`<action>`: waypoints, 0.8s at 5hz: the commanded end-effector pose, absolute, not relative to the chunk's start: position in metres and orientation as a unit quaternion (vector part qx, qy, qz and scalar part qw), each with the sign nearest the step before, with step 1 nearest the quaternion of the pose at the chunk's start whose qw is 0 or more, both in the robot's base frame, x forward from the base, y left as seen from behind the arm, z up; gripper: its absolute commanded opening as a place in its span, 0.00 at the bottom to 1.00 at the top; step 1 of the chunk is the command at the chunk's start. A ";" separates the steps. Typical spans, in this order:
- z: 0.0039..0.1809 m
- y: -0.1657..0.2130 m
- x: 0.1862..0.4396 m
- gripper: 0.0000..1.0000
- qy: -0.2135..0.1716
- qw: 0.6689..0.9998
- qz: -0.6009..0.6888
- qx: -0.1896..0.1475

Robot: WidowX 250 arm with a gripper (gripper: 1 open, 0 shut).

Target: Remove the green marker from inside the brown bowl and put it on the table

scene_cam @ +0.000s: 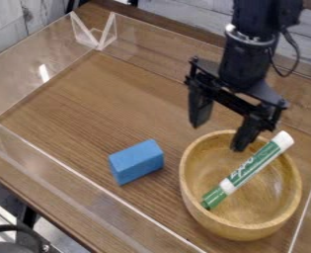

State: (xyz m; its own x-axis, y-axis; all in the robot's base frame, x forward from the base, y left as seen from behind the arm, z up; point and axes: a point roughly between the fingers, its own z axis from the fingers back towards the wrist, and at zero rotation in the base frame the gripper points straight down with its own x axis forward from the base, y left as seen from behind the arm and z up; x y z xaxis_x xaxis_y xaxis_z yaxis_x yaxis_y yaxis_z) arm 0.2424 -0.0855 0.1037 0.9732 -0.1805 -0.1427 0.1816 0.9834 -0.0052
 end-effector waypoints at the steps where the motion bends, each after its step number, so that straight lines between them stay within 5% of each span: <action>1: 0.119 -0.100 0.241 1.00 0.030 0.995 -0.099 -0.004; 4: 0.098 -0.119 0.233 1.00 0.016 0.993 -0.120 -0.003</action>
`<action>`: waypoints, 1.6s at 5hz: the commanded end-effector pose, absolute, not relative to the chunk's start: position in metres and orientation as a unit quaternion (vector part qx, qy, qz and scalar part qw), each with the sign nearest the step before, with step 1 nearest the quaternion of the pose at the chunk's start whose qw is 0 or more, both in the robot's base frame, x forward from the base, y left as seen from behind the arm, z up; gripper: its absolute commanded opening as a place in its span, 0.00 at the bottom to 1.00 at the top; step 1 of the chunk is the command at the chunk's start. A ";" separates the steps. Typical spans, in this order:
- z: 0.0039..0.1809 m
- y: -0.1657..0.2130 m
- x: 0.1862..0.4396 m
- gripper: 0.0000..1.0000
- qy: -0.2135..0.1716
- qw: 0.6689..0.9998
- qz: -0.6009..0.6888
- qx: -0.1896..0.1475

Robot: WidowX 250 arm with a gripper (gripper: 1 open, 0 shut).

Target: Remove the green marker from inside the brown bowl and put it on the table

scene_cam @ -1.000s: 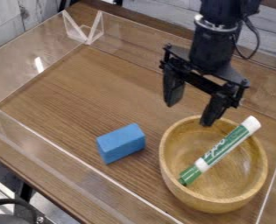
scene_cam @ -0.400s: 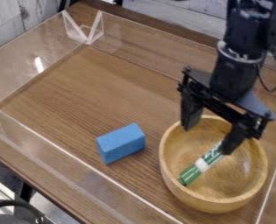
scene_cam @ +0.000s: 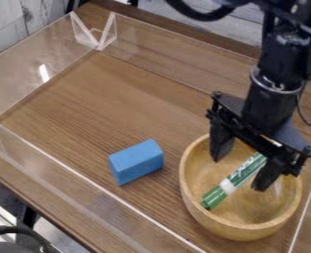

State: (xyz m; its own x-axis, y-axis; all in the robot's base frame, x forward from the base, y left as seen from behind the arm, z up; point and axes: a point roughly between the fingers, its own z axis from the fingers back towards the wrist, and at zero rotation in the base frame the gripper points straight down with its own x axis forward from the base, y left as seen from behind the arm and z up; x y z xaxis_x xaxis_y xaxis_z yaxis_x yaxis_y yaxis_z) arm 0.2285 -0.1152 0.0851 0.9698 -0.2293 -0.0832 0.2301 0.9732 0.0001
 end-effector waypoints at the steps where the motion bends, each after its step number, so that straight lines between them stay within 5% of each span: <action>1: 0.090 -0.120 0.232 1.00 0.016 0.992 -0.127 -0.005; 8: 0.071 -0.116 0.238 1.00 -0.012 0.990 -0.136 -0.017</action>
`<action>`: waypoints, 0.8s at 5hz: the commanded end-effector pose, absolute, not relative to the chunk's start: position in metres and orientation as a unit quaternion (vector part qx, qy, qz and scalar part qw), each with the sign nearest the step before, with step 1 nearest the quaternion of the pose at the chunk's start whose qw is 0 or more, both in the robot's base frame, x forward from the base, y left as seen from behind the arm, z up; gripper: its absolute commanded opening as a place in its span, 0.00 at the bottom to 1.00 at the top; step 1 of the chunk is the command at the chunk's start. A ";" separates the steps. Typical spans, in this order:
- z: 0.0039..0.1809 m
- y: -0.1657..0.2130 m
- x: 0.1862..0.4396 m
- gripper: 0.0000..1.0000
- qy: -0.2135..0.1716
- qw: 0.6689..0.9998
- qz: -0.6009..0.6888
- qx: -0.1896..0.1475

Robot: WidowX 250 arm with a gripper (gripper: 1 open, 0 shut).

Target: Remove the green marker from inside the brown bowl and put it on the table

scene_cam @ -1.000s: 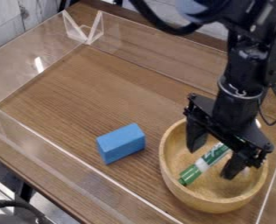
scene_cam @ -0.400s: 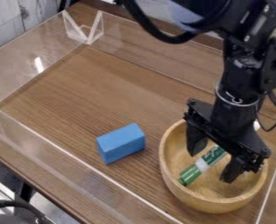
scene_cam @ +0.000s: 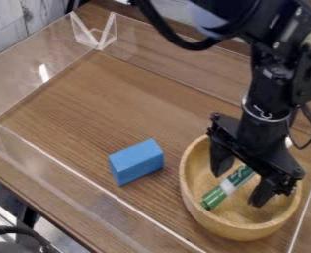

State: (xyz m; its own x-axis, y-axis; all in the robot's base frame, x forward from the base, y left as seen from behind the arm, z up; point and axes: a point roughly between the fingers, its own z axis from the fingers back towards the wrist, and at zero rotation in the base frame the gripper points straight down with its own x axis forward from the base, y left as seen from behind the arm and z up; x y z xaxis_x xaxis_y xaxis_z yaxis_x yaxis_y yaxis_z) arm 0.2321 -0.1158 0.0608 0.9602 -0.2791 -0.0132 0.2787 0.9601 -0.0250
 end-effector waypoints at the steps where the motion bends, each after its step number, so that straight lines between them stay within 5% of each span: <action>1: 0.072 -0.116 0.239 1.00 -0.015 0.990 -0.136 -0.018; 4: 0.059 -0.117 0.240 1.00 -0.022 0.990 -0.135 -0.021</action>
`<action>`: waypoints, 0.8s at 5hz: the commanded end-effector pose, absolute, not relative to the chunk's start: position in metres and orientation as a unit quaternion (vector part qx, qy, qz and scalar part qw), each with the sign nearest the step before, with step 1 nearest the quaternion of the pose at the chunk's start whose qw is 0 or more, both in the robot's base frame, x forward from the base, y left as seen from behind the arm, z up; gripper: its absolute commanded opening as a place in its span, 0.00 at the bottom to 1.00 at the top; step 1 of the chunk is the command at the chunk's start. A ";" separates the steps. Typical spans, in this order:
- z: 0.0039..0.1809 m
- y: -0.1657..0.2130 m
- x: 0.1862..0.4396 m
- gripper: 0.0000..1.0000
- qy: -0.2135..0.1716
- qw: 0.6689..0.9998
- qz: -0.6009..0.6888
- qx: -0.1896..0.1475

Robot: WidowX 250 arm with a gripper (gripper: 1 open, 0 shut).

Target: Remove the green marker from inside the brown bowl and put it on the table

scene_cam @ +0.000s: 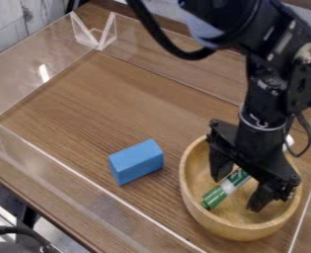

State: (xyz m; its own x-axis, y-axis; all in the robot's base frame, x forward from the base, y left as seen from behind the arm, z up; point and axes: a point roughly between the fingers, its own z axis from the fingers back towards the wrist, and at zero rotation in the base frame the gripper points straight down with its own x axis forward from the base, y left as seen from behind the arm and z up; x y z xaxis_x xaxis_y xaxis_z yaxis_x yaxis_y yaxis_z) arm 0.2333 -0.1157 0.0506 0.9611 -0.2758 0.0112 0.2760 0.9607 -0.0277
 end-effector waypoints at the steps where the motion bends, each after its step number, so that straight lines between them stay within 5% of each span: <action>1: 0.053 -0.117 0.240 1.00 -0.024 0.990 -0.135 -0.022; 2: 0.049 -0.117 0.240 0.00 -0.027 0.990 -0.135 -0.024; 4: 0.055 -0.115 0.240 0.00 -0.025 0.990 -0.140 -0.021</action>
State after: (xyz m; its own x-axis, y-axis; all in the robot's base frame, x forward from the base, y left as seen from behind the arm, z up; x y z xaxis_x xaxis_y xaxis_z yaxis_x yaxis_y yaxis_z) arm 0.2301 -0.1143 0.0408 0.9588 -0.2841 -0.0026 0.2839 0.9584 -0.0284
